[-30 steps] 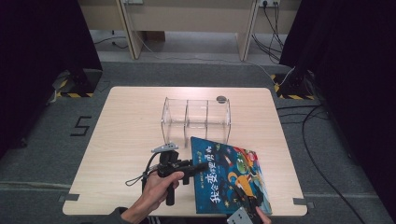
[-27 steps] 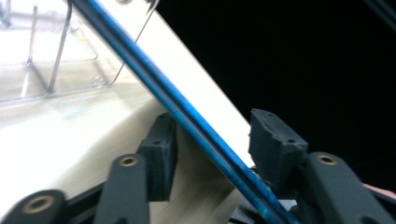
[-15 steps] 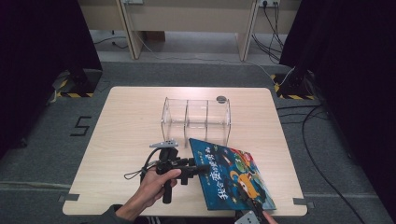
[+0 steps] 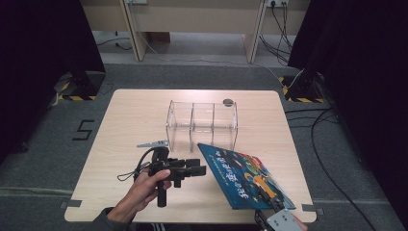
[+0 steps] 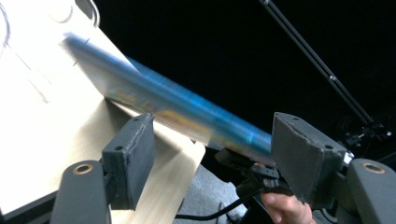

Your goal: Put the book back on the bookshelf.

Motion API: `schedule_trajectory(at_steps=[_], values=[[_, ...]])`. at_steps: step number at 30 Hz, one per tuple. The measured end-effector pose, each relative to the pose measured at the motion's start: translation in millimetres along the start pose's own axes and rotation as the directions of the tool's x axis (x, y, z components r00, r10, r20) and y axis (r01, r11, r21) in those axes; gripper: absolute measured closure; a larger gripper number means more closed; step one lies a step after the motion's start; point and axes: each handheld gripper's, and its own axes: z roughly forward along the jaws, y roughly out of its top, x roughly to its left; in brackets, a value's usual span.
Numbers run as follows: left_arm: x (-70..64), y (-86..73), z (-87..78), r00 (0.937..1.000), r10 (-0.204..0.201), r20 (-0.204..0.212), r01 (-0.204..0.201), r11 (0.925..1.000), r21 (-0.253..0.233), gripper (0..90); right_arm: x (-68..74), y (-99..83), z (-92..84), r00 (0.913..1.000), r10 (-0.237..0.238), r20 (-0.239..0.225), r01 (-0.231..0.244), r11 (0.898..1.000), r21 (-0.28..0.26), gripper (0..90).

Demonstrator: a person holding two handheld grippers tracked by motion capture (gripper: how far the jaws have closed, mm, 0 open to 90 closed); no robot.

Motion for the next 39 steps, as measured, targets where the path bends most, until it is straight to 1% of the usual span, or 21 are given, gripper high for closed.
schedule_trajectory(at_steps=[5, 9, 12, 13, 14, 17, 19, 20, 21, 22, 24, 26, 27, 28, 29, 30, 33, 35, 37, 38, 39], values=[[4.6, -7.9, -2.3, 0.9988, 0.041, -0.025, -0.04, 0.9987, 0.032, 30.1, -11.1, 1.0, -2.7, 0.9966, 0.083, -0.006, -0.083, 0.996, -0.026, 66.2], [17.3, -20.4, -2.4, 0.9879, 0.114, -0.105, -0.105, 0.9906, 0.089, 30.0, -18.4, -0.3, -4.5, 0.9833, 0.178, -0.037, -0.18, 0.983, -0.046, 63.6], [32.8, -29.4, -2.7, 0.9578, 0.193, -0.213, -0.166, 0.9766, 0.136, 30.4, -19.2, 0.5, -6.3, 0.9801, 0.192, -0.048, -0.195, 0.98, -0.049, 63.7], [32.8, -29.4, -2.7, 0.9578, 0.193, -0.213, -0.166, 0.9766, 0.136, 30.4, -19.7, 1.2, -7.6, 0.9768, 0.207, -0.055, -0.21, 0.976, -0.053, 63.9], [45.5, -34.6, -4.4, 0.9316, 0.228, -0.283, -0.186, 0.9685, 0.166, 30.8, -20.3, 1.9, -9.7, 0.9711, 0.228, -0.071, -0.232, 0.971, -0.056, 64.3], [66.1, -39.8, -10.6, 0.9031, 0.237, -0.358, -0.179, 0.9657, 0.188, 31.5, -21.4, 2.2, -12.6, 0.9598, 0.265, -0.093, -0.272, 0.96, -0.066, 66.0], [70.3, -41.1, -12.3, 0.8958, 0.242, -0.373, -0.177, 0.9639, 0.199, 31.5, -21.5, 1.2, -12.7, 0.9574, 0.273, -0.095, -0.28, 0.957, -0.071, 66.5], [81.2, -45.0, -16.5, 0.8716, 0.271, -0.409, -0.183, 0.9531, 0.241, 31.6, -24.0, -1.2, -12.2, 0.9455, 0.303, -0.119, -0.313, 0.946, -0.078, 66.5], [81.2, -45.0, -16.5, 0.8716, 0.271, -0.409, -0.183, 0.9531, 0.241, 31.6, -25.2, -2.1, -12.2, 0.942, 0.31, -0.128, -0.322, 0.943, -0.08, 66.9], [91.0, -50.2, -20.6, 0.8481, 0.287, -0.445, -0.176, 0.9455, 0.274, 31.6, -26.7, -3.3, -12.1, 0.9445, 0.303, -0.127, -0.314, 0.946, -0.082, 67.8], [99.4, -54.9, -24.4, 0.8509, 0.264, -0.454, -0.142, 0.9476, 0.286, 31.4, -29.2, -5.9, -12.9, 0.9368, 0.324, -0.131, -0.336, 0.938, -0.08, 67.2], [106.9, -58.2, -27.4, 0.8536, 0.234, -0.465, -0.107, 0.9532, 0.283, 31.5, -34.9, -9.9, -14.5, 0.908, 0.393, -0.145, -0.407, 0.91, -0.081, 67.3], [108.6, -58.4, -28.2, 0.8463, 0.242, -0.475, -0.109, 0.9508, 0.29, 31.5, -40.3, -12.6, -16.3, 0.885, 0.437, -0.16, -0.454, 0.887, -0.088, 67.6], [110.5, -58.7, -28.6, 0.8322, 0.257, -0.491, -0.117, 0.9476, 0.297, 31.5, -43.0, -12.9, -17.2, 0.8835, 0.44, -0.162, -0.457, 0.884, -0.094, 68.7], [110.5, -58.7, -28.6, 0.8322, 0.257, -0.491, -0.117, 0.9476, 0.297, 31.2, -43.0, -12.9, -17.2, 0.8835, 0.44, -0.162, -0.457, 0.884, -0.094, 68.7], [114.6, -59.6, -28.2, 0.8078, 0.302, -0.506, -0.139, 0.932, 0.335, 30.2, -45.4, -12.3, -19.7, 0.9015, 0.405, -0.153, -0.422, 0.901, -0.104, 69.9], [116.0, -59.8, -26.9, 0.7911, 0.334, -0.513, -0.169, 0.9246, 0.342, 29.5, -45.2, -12.3, -19.7, 0.899, 0.409, -0.156, -0.427, 0.899, -0.101, 69.7], [115.9, -60.1, -26.6, 0.7838, 0.345, -0.516, -0.177, 0.9209, 0.347, 27.9, -45.6, -12.3, -19.7, 0.8944, 0.419, -0.157, -0.436, 0.894, -0.099, 69.4], [115.4, -62.6, -25.3, 0.7545, 0.396, -0.524, -0.218, 0.9036, 0.369, 27.2, -48.4, -13.4, -19.2, 0.873, 0.459, -0.164, -0.478, 0.872, -0.105, 68.9], [115.4, -62.6, -25.3, 0.7545, 0.396, -0.524, -0.218, 0.9036, 0.369, 26.8, -49.3, -13.7, -19.1, 0.8692, 0.466, -0.164, -0.486, 0.868, -0.106, 69.0], [114.3, -64.1, -24.0, 0.741, 0.421, -0.523, -0.236, 0.8925, 0.385, 26.5, -50.3, -13.7, -19.1, 0.8686, 0.467, -0.164, -0.487, 0.867, -0.105, 69.1]])
